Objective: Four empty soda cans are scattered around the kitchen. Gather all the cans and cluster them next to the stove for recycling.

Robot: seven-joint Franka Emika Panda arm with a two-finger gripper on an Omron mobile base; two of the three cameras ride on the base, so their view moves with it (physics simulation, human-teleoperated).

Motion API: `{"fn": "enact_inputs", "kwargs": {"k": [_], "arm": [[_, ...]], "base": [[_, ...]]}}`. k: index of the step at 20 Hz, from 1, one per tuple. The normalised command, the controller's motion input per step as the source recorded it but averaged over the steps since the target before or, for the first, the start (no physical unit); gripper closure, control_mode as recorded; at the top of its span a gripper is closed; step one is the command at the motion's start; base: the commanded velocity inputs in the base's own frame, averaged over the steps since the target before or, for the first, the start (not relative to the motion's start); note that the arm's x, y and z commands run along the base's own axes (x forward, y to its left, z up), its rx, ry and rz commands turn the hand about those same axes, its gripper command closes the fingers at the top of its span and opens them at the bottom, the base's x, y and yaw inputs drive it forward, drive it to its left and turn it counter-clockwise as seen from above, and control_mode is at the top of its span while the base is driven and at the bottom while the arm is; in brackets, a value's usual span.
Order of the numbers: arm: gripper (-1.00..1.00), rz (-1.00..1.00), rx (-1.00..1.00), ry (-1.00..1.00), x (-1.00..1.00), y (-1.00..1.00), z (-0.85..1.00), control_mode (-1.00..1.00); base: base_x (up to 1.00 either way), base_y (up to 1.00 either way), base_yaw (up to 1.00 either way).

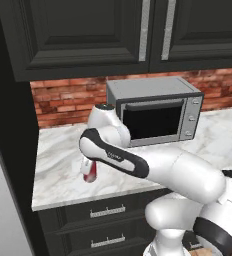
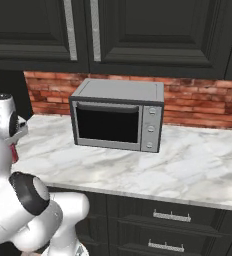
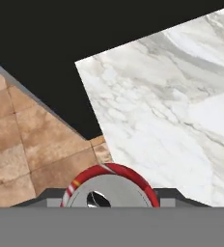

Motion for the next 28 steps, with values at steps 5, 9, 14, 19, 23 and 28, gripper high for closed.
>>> {"fn": "enact_inputs", "kwargs": {"k": [5,9,14,19,23,28], "arm": [[1.0,-0.15,0.01,0.0,-0.55,-0.77,0.09,-1.0],[1.0,-0.2,0.0,0.0,-0.22,-0.56,0.25,-1.0],[1.0,-0.27,0.0,0.0,-0.08,-0.52,0.36,-1.0],[1.0,-0.38,0.0,0.0,-0.08,-0.58,0.39,-1.0],[1.0,-0.4,0.0,0.02,-0.03,-0.59,0.31,-1.0],[1.0,-0.38,0.02,0.09,-0.13,-0.61,0.48,-1.0]], "base": [[0.0,0.0,0.0],[0.0,0.0,0.0],[0.0,0.0,0.0],[0.0,0.0,0.0],[0.0,0.0,0.0],[0.0,0.0,0.0]]}}
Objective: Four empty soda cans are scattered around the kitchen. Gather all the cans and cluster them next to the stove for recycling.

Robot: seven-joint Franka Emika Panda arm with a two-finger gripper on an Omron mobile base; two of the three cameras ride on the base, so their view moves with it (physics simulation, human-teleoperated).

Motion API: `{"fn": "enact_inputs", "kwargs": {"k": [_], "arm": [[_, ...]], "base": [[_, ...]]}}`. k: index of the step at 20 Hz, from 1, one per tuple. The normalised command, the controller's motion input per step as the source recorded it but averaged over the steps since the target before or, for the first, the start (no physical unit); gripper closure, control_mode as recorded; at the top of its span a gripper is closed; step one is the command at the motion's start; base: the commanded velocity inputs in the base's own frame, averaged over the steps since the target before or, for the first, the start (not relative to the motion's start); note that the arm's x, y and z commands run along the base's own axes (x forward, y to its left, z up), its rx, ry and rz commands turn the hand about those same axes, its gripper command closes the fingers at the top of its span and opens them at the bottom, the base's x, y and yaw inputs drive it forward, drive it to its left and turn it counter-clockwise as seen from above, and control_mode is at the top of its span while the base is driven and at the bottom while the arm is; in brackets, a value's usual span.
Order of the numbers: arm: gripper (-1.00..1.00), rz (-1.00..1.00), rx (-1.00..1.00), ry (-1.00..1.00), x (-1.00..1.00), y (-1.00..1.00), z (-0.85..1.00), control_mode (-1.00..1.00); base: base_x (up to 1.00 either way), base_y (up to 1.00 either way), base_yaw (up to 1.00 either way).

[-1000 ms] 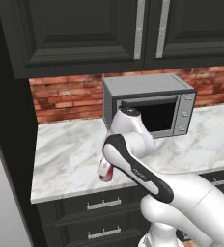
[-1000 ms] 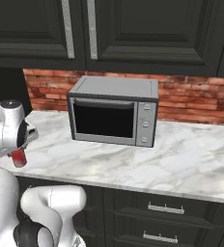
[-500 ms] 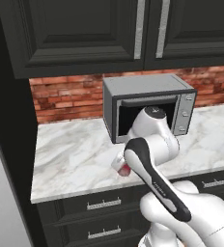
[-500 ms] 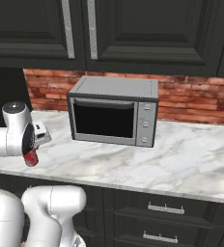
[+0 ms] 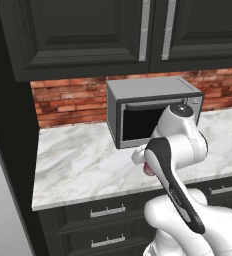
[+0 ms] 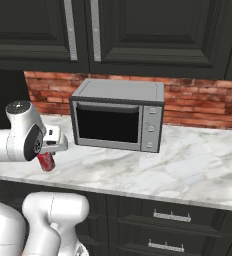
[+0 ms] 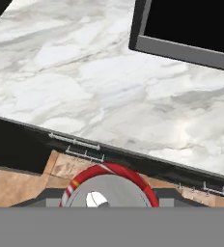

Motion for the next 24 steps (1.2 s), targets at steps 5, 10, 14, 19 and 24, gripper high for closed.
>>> {"fn": "enact_inputs", "kwargs": {"k": [5,10,14,19,24], "arm": [[1.0,-0.33,0.05,0.18,-0.26,-0.53,0.57,-1.0],[1.0,-0.28,0.02,0.13,-0.38,-0.41,0.2,-1.0],[1.0,-0.18,-0.02,0.0,-0.05,-0.22,0.0,-1.0],[1.0,-0.05,-0.06,-0.06,0.0,-0.27,-0.01,-1.0],[1.0,-0.05,-0.02,0.0,0.0,-0.4,0.0,-1.0]], "base": [[0.0,0.0,0.0],[0.0,0.0,0.0],[0.0,0.0,0.0],[0.0,0.0,0.0],[0.0,0.0,0.0]]}}
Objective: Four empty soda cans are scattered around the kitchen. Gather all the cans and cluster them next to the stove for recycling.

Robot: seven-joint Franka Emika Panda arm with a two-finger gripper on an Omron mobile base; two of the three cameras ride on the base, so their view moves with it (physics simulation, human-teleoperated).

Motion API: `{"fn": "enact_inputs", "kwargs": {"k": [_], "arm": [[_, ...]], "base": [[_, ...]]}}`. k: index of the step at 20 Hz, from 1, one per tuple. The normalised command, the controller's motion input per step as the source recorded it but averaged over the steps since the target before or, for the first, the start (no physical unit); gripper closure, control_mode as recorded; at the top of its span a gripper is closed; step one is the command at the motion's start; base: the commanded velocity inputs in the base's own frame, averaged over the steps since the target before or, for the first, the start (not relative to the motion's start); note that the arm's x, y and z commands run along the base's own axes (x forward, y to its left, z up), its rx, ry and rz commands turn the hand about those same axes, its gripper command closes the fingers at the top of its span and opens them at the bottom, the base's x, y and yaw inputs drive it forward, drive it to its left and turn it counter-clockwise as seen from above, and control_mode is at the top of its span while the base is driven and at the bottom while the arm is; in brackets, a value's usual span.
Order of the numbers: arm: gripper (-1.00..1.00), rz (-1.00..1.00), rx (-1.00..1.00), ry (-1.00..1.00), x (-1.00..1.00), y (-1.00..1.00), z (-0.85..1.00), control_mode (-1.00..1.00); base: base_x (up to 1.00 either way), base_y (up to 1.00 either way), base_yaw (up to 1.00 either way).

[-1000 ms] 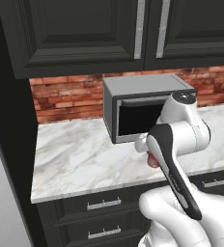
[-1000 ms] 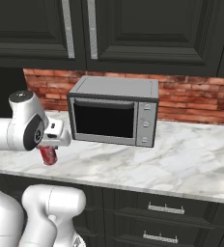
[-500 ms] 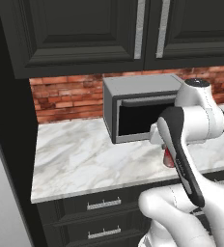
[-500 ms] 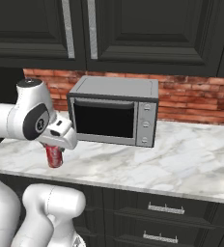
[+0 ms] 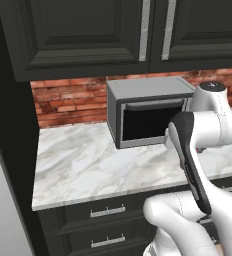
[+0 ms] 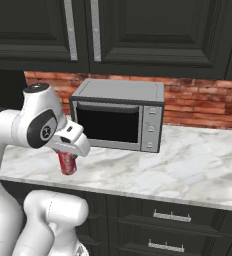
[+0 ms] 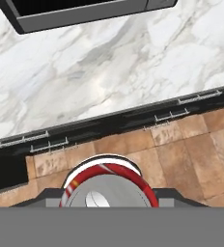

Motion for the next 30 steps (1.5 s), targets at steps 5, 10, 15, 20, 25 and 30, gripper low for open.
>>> {"fn": "enact_inputs", "kwargs": {"k": [5,10,15,20,25,30], "arm": [[1.0,-0.01,0.0,0.0,0.0,-0.21,0.0,1.0],[1.0,0.0,0.0,0.0,0.0,0.0,0.0,1.0],[1.0,0.0,0.0,0.0,0.0,0.0,0.0,1.0],[1.0,0.0,0.0,0.0,0.0,0.0,0.0,1.0],[1.0,0.0,0.0,0.0,0.0,0.0,0.0,1.0],[1.0,0.0,0.0,0.0,0.0,0.0,0.0,1.0]], "base": [[0.0,-0.02,0.0],[-0.34,0.0,0.03],[-0.98,0.0,0.21],[-0.95,0.03,0.34],[-0.67,0.32,0.54],[-0.49,0.34,0.7]]}}
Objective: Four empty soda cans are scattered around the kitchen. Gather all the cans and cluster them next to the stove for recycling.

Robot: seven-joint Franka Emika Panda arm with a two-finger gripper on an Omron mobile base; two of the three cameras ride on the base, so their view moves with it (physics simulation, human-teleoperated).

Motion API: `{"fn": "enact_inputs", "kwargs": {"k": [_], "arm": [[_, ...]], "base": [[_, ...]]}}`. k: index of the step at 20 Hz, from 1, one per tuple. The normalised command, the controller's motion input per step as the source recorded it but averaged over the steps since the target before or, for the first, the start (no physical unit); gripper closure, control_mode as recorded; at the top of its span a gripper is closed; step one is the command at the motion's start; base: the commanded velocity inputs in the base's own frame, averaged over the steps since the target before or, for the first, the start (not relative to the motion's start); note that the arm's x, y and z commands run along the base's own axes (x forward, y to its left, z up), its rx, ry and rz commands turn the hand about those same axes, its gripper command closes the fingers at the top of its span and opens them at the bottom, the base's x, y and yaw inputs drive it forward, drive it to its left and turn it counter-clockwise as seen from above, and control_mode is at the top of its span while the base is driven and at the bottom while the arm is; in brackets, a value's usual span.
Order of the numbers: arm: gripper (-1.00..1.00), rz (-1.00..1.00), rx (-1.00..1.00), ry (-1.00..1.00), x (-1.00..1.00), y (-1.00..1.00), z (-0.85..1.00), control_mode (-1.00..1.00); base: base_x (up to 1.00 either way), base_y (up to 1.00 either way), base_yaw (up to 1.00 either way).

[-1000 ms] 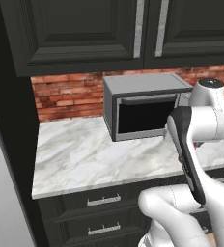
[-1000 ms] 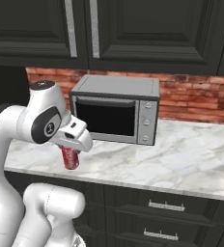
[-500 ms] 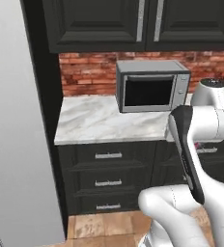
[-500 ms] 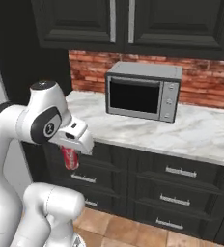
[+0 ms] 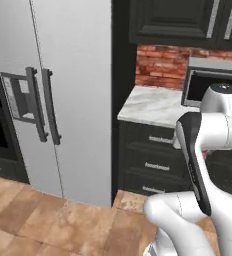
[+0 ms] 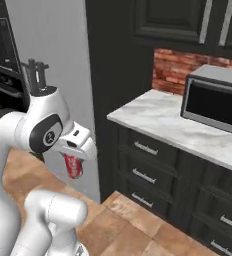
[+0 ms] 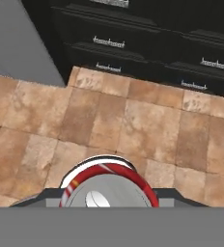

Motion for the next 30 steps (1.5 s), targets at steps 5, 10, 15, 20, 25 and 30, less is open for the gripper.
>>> {"fn": "enact_inputs", "kwargs": {"k": [5,10,15,20,25,30], "arm": [[1.0,0.0,0.0,0.0,0.0,0.0,0.0,1.0],[1.0,0.0,0.0,0.0,0.0,0.0,0.0,1.0],[1.0,0.0,0.0,0.0,0.0,0.0,0.0,1.0],[1.0,0.0,0.0,0.0,0.0,0.0,0.0,1.0],[1.0,0.0,0.0,0.0,0.0,0.0,0.0,1.0],[1.0,0.0,0.0,0.0,0.0,0.0,0.0,1.0]], "base": [[-0.12,0.42,0.86],[0.07,0.22,0.84],[0.35,0.19,0.67],[0.82,0.0,0.51],[1.0,-0.07,0.37],[1.0,0.0,0.45]]}}
